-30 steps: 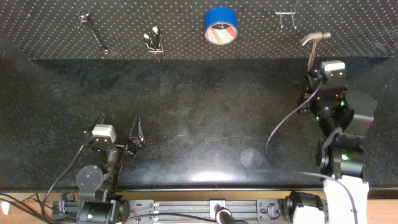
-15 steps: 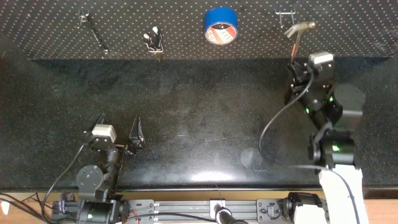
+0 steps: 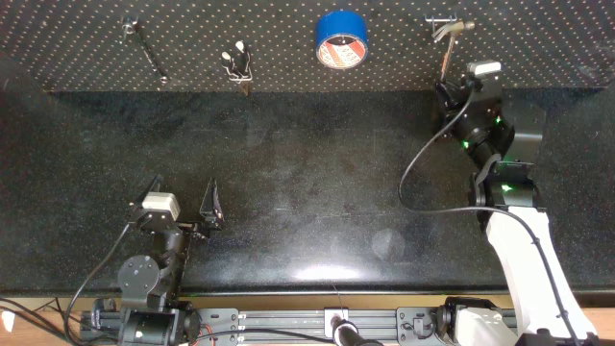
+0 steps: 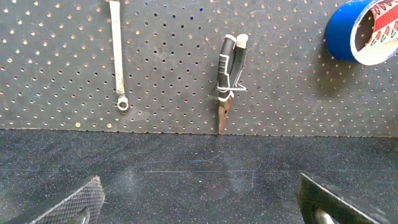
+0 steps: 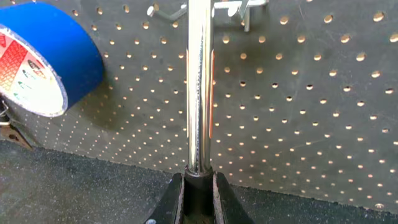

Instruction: Place Tools Onto Pegboard

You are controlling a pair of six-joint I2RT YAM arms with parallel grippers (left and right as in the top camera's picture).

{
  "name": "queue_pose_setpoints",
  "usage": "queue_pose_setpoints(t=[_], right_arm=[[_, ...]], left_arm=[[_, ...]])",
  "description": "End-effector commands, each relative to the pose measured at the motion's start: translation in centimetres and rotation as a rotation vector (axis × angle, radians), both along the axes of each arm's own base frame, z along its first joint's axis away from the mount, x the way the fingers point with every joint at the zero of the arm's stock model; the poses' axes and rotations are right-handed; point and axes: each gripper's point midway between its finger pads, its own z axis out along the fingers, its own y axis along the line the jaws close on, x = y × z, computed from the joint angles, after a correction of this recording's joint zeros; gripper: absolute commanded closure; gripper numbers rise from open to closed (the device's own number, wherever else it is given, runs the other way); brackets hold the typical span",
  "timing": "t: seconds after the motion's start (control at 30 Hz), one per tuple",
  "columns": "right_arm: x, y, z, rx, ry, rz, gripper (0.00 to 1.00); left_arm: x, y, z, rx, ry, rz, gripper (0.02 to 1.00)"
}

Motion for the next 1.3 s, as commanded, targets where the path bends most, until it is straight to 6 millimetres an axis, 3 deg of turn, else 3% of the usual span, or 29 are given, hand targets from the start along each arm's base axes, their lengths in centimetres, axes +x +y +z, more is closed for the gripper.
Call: queue_pose_setpoints(t=[0.03,0.87,1.27,1.3], right_arm=[[1.0,0.5,1.6,0.016,-0.042,0.023,0.925],[4.1,0.8,-0.2,0.017,0.007,0.035,0.925],[4.3,0.7,-0.5,0.018,0.01,0.034,0.923],[4.3,0.7,-0.5,0.018,0.01,0.034,0.831]], left_arm=[[0.0,0.2,0.0,0.009,-0.004,0.009,0.025],[0.0,0.2,0.0,0.009,-0.004,0.009,0.023],[0.0,0.2,0.0,0.009,-0.004,0.009,0.023],[0.0,0.2,0.0,0.009,-0.004,0.009,0.023]])
